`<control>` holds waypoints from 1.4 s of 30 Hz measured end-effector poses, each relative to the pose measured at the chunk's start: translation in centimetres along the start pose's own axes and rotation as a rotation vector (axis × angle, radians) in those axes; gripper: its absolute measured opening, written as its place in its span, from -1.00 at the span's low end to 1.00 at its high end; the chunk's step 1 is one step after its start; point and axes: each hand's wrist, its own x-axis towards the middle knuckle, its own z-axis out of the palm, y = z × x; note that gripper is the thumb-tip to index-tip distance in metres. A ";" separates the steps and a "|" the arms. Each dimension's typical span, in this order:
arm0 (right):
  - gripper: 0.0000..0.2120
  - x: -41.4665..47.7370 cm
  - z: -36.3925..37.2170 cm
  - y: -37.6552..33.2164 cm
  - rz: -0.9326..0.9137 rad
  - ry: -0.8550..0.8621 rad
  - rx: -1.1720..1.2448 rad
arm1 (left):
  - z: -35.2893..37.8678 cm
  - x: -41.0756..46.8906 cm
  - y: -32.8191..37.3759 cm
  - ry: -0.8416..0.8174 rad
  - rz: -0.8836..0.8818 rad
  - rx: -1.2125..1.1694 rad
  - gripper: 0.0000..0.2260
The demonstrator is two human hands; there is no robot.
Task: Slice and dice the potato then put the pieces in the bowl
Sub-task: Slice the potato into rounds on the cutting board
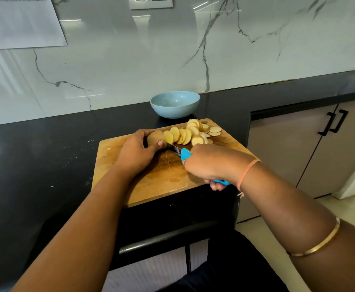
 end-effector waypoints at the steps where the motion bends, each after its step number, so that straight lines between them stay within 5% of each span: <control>1: -0.69 0.0 0.0 0.1 -0.002 0.013 -0.027 | -0.1 0.0 0.0 -0.007 -0.001 -0.013 -0.57; 8: -0.70 -1.1 -0.1 -0.2 -0.030 0.070 -0.271 | -0.5 -0.1 -0.1 -0.042 -0.007 -0.073 -0.59; 11: -0.84 -0.6 0.2 0.4 -0.005 0.130 -0.188 | -0.8 -0.1 -0.3 -0.076 -0.017 -0.103 -0.58; 19: -0.61 0.9 0.4 0.5 -0.058 0.195 0.175 | -0.6 0.0 -0.5 -0.055 -0.020 -0.147 -0.54; 31: -0.65 0.8 0.9 -2.2 -0.053 0.107 0.096 | -0.3 -0.1 -0.4 0.006 -0.005 -0.123 -0.54; 37: -0.84 2.1 -0.4 -3.4 0.039 -0.019 0.341 | -0.4 -0.1 -0.8 -0.004 0.021 -0.170 -0.50; 42: -0.66 3.4 -0.2 -3.2 0.064 -0.017 0.327 | -0.3 0.0 -1.0 -0.025 0.019 -0.217 -0.50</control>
